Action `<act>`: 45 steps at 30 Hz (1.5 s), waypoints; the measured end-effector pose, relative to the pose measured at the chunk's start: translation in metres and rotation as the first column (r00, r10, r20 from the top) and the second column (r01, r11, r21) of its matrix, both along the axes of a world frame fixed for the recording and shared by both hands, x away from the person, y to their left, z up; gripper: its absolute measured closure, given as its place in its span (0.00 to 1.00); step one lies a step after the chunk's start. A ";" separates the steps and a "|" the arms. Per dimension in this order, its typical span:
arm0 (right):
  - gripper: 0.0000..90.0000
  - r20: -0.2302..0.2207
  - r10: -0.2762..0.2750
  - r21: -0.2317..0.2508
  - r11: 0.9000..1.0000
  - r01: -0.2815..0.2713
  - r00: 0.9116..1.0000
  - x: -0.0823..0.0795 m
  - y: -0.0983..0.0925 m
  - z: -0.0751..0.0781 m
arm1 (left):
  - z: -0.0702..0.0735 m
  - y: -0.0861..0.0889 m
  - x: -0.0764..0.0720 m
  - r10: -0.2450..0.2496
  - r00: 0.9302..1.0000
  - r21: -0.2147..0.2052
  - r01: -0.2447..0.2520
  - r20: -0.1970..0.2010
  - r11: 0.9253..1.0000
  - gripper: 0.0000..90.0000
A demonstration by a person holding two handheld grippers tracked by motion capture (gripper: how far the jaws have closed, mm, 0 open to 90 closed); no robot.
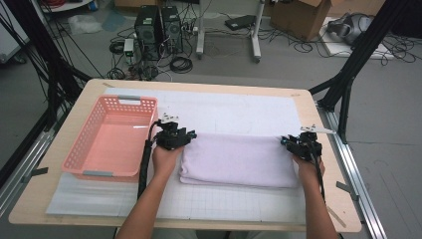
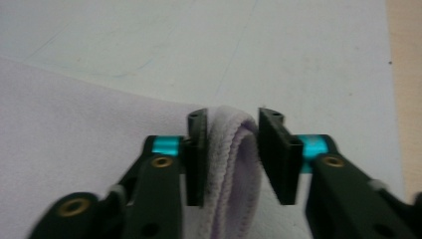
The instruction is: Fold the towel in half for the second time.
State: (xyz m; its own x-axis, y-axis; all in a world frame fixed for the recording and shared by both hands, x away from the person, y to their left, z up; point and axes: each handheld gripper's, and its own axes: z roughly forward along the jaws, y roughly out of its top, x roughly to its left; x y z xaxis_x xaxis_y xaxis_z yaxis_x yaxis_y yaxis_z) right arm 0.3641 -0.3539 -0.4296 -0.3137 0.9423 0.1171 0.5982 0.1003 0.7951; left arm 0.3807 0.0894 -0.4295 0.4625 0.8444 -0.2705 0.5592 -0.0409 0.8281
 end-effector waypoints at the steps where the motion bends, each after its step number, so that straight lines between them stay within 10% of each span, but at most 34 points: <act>1: 0.62 0.002 0.001 0.002 1.000 -0.001 1.000 -0.001 0.000 0.000 | 0.000 0.001 -0.004 -0.006 1.000 -0.001 0.006 0.012 1.000 0.58; 7: 0.57 0.012 0.023 0.033 0.999 -0.023 1.000 -0.016 -0.003 0.006 | 0.001 0.003 -0.026 -0.086 0.996 0.003 0.086 0.038 0.996 0.65; 14: 0.62 0.027 0.107 0.048 0.993 -0.108 0.994 -0.049 0.000 0.005 | -0.006 -0.008 -0.061 -0.166 0.985 0.118 0.161 0.037 0.980 0.81; 23: 0.75 -0.014 0.276 0.000 0.961 -0.276 0.961 -0.090 0.008 -0.007 | -0.021 0.001 -0.091 -0.178 0.984 0.145 0.174 0.014 0.974 0.84; 27: 0.75 -0.051 0.277 -0.055 0.959 -0.279 0.960 -0.099 0.002 -0.011 | -0.021 0.003 -0.105 -0.205 0.978 0.163 0.198 0.029 0.967 0.81; 40: 0.78 -0.031 0.231 -0.086 0.969 -0.233 0.973 -0.125 -0.015 -0.011 | -0.020 0.011 -0.118 -0.193 0.980 0.108 0.187 0.047 0.976 0.61; 45: 0.62 0.068 0.189 -0.045 0.981 -0.187 0.980 -0.135 -0.026 -0.002 | -0.019 0.018 -0.117 -0.193 0.979 0.033 0.191 0.069 0.981 0.47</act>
